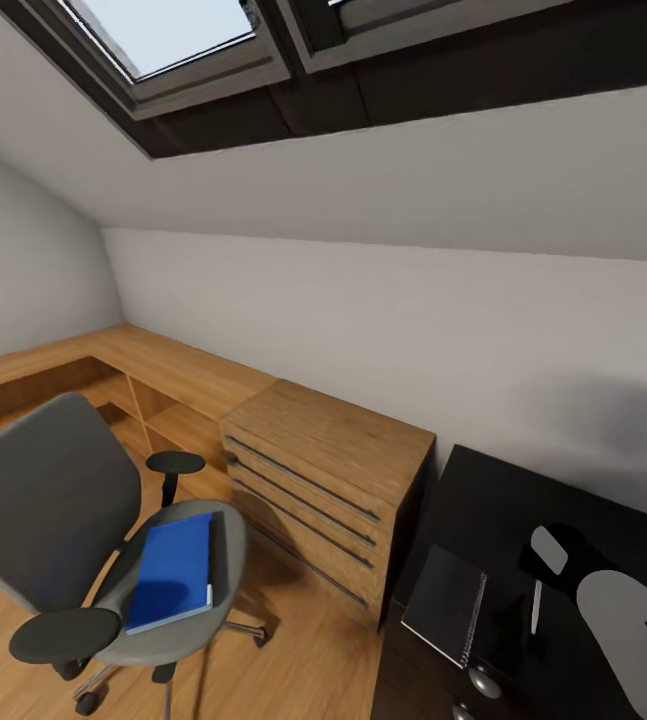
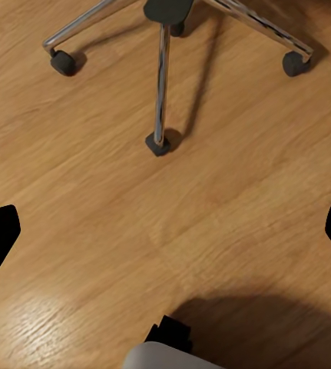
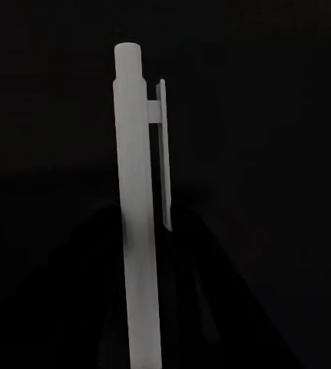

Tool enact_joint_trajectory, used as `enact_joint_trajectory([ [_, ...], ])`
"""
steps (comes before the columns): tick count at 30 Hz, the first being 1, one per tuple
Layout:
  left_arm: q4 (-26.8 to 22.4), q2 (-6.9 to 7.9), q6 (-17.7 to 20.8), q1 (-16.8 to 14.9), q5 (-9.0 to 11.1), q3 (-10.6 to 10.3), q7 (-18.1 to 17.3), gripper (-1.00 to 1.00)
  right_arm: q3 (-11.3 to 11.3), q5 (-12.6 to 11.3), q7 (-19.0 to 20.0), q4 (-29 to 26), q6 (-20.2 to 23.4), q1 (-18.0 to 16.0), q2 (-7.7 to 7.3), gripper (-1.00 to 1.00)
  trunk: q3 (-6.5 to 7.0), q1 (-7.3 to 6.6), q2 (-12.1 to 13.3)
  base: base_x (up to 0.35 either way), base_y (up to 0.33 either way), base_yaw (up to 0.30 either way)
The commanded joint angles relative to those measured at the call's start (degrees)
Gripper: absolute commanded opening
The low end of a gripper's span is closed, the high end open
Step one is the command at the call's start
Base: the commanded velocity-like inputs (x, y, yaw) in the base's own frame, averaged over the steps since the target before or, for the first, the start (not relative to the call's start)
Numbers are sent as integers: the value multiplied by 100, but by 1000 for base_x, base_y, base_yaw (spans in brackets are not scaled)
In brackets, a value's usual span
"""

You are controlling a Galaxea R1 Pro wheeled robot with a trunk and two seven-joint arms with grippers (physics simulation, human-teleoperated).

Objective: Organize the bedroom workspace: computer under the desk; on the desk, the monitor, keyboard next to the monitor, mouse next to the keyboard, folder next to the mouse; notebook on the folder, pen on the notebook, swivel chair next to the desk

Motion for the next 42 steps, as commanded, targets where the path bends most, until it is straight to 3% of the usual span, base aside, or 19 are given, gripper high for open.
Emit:
enact_joint_trajectory([
  [1, 0, 4, -25, -5, 45, -48, 38, 100, 13, -63, -38, -10, 17, -2, 1, -100, -7, 0, -5, 0, 0, 0],
  [17, 0, 4, -25, -5, 48, -37, 38, 100, 13, -56, -38, -19, 9, -2, 0, -100, -7, 0, -5, 0, 0, 0],
  [18, 0, 4, -25, -5, 47, -32, 38, 100, 13, -55, -38, -20, 9, -2, -3, 100, -7, 0, -5, 0, 0, 0],
  [38, 0, 4, -22, -5, 45, -39, 34, 100, 10, -58, -31, -60, 9, -2, -4, 100, -7, 0, -5, 0, 0, 0],
  [42, 0, 4, -24, -5, 26, -45, 31, 100, 0, -62, 119, -182, -2, 0, 1, 100, -7, 0, -5, 0, 0, 0],
])
